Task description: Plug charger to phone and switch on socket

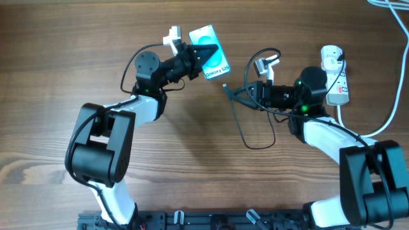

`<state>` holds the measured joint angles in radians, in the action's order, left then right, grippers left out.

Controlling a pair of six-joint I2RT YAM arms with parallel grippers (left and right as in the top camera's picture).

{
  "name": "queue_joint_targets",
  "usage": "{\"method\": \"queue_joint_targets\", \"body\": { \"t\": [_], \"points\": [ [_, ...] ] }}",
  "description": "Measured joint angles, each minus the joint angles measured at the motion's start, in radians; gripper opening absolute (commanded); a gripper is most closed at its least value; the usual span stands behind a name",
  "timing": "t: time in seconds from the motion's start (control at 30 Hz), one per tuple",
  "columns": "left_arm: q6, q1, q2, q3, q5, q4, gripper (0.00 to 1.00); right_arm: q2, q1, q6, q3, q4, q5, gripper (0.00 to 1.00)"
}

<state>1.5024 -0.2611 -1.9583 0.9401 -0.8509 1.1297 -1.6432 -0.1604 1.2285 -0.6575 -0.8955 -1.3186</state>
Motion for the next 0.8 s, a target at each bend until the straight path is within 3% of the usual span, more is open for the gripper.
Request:
{"method": "queue_joint_targets", "body": {
  "t": [0.8],
  "points": [
    [0.015,-0.002,0.0,0.0,-0.038,0.0,0.04,0.0,-0.003,-0.057,0.001,0.051,0.061,0.04]
  ]
}}
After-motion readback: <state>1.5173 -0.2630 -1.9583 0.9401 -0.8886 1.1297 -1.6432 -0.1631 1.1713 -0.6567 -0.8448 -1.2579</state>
